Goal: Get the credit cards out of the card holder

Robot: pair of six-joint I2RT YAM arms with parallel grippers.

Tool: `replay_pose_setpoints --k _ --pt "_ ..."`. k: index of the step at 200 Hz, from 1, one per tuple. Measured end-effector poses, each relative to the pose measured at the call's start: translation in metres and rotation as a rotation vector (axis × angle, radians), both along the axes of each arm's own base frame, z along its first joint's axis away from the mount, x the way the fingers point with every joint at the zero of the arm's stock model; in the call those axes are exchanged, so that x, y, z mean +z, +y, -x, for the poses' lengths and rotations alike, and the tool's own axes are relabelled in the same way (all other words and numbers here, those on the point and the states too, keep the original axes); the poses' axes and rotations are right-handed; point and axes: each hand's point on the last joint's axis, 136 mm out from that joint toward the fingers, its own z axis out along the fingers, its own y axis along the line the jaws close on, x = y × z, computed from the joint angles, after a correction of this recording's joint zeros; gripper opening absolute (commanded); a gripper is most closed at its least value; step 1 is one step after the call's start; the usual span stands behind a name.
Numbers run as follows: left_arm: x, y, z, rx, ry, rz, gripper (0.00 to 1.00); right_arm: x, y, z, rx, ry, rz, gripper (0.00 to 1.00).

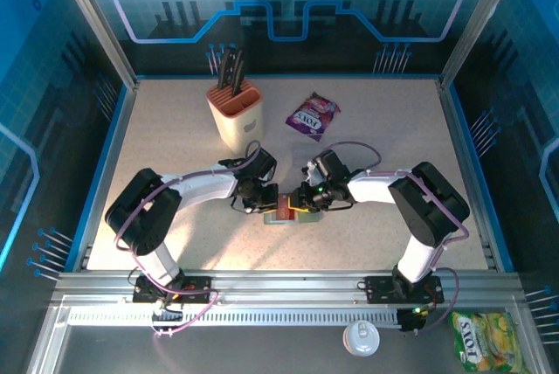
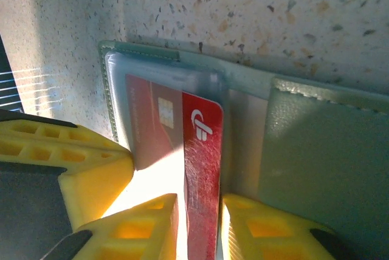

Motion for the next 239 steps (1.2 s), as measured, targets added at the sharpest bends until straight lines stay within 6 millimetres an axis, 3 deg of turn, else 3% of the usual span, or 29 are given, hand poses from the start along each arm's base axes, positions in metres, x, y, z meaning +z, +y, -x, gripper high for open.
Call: replay_pose_setpoints --k 114,181,239 --pt "-0.001 0.0 0.0 0.0 0.001 -0.001 0.02 -0.002 -0.005 0.0 -0.014 0.004 -0.012 0.11" --pt "-0.001 0.0 0.0 0.0 0.001 -0.001 0.02 0.006 -0.012 -0.002 -0.031 -0.014 -0.032 0.08" --pt "0.0 0.0 0.0 0.0 0.001 -0.002 0.03 0.012 -0.029 -0.003 -0.043 -0.024 -0.002 0.06"
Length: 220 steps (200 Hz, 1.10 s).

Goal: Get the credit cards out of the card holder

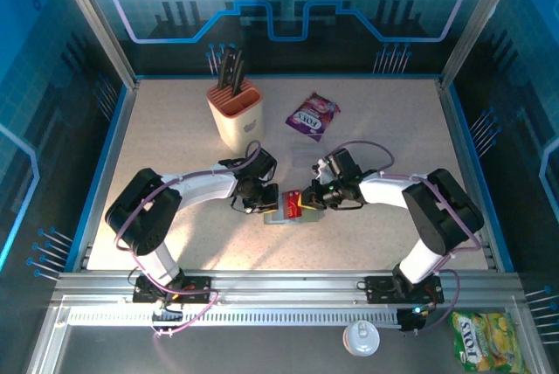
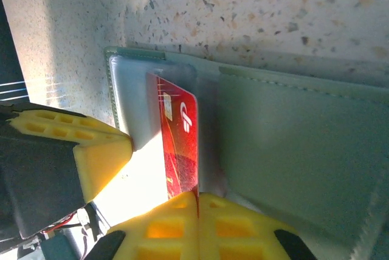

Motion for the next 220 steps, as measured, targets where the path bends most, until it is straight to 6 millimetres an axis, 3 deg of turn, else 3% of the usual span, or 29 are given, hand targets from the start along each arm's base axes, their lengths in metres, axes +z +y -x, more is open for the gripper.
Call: replay_pose_setpoints --k 87,220 --pt "0.003 0.002 0.002 -0.018 0.01 -0.017 0.04 0.01 -0.015 0.004 0.006 -0.018 0.078 0.04" --pt "0.005 -0.001 0.0 -0.022 0.002 -0.005 0.04 0.02 0.002 0.001 0.05 -0.024 0.189 0.05"
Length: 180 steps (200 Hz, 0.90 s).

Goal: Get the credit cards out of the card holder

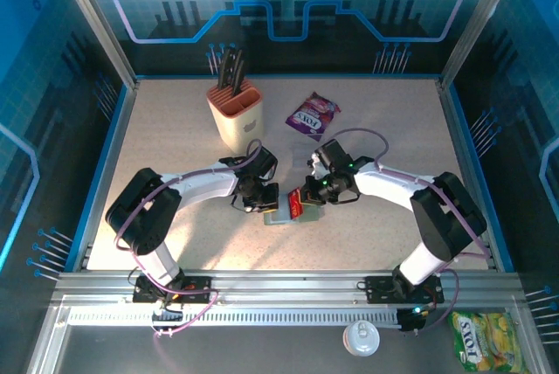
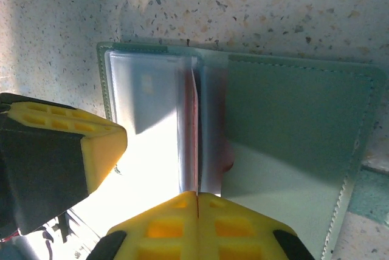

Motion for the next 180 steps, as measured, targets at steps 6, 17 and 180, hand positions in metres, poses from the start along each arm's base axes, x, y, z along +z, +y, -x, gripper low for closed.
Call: replay_pose_setpoints --k 6,17,180 --pt "0.0003 -0.0009 -0.0002 -0.001 -0.001 0.005 0.04 0.0006 0.001 0.0002 0.002 -0.001 0.0 0.05" --pt "0.0004 -0.0019 -0.0009 -0.002 -0.005 0.011 0.04 0.0012 0.0018 0.0 0.003 -0.004 0.006 0.07" --pt "-0.0048 -0.0027 -0.0015 -0.001 -0.004 0.049 0.04 -0.0048 0.0072 0.0 -0.011 0.018 0.038 0.13"
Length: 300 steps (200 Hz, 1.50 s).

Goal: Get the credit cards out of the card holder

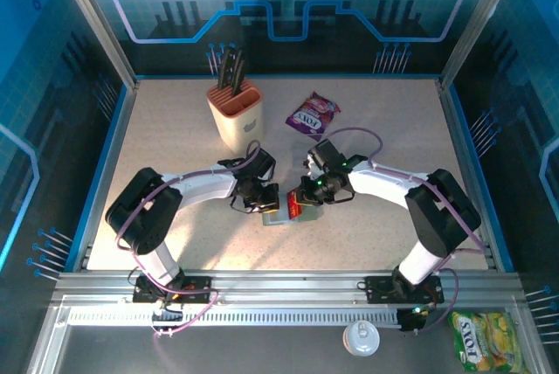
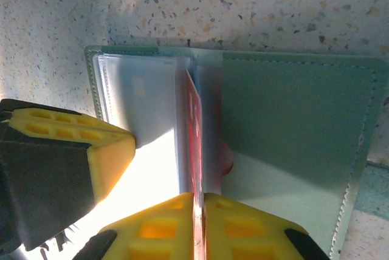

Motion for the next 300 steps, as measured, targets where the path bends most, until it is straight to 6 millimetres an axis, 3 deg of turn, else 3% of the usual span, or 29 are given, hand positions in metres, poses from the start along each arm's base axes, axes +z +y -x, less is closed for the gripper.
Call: replay_pose_setpoints --k 61,184,217,246,300 --pt "0.0 0.001 -0.002 -0.007 -0.003 0.017 0.04 -0.003 0.0 0.001 -0.008 0.009 0.01 0.03" --pt "0.001 0.009 -0.006 -0.04 -0.007 0.035 0.07 0.001 0.006 0.003 -0.054 -0.02 0.044 0.02" --pt "0.009 0.009 -0.007 -0.046 -0.022 0.047 0.1 0.02 0.009 -0.005 -0.041 -0.061 0.032 0.02" --pt "0.029 0.005 -0.019 -0.038 -0.071 0.076 0.12 0.041 0.009 -0.016 0.002 -0.12 0.017 0.02" --pt "0.059 0.01 -0.047 0.016 -0.16 0.136 0.14 0.08 -0.022 -0.05 0.198 -0.298 0.102 0.0"
